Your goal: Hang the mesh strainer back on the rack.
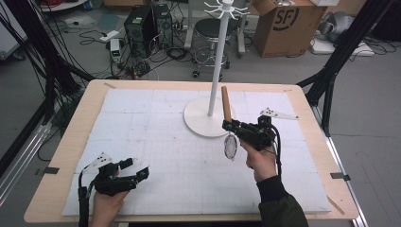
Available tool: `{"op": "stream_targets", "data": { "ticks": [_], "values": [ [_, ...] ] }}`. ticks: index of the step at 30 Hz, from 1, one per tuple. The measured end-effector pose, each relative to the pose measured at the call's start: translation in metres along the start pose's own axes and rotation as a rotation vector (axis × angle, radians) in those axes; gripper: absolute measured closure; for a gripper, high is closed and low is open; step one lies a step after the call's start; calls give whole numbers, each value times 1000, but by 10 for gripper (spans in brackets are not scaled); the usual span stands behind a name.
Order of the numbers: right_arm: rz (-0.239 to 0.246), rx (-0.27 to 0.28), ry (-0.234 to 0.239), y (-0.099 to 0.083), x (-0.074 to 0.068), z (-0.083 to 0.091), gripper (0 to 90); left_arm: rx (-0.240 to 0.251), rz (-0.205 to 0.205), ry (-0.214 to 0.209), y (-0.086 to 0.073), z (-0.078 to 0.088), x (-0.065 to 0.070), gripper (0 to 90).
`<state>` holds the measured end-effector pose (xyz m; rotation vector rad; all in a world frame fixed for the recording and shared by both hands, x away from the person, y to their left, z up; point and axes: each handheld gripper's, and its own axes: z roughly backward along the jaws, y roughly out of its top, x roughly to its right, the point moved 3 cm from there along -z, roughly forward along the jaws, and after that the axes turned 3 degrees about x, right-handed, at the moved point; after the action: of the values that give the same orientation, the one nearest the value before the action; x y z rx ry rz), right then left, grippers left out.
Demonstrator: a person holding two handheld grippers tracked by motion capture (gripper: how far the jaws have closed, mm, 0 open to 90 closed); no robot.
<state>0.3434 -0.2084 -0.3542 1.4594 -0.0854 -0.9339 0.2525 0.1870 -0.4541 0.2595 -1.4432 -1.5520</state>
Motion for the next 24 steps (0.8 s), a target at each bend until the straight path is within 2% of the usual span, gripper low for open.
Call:
{"op": "stream_targets", "data": {
  "ticks": [3,7,13,19,24],
  "values": [
    [-31,45,3,4,2,0,689,0,0,0,0,1,0,81],
    [-27,77,10,13,0,-1,689,-2,-2,-1,0,1,-1,81],
    [-6,148,35,36,-6,-8,689,-6,-8,-5,-2,-1,2,81],
    [-12,251,64,60,-10,-14,689,-14,-17,-15,-3,-3,6,82],
    [-20,292,73,76,-14,-15,689,-6,-22,-14,-3,-2,7,81]
  ]
}}
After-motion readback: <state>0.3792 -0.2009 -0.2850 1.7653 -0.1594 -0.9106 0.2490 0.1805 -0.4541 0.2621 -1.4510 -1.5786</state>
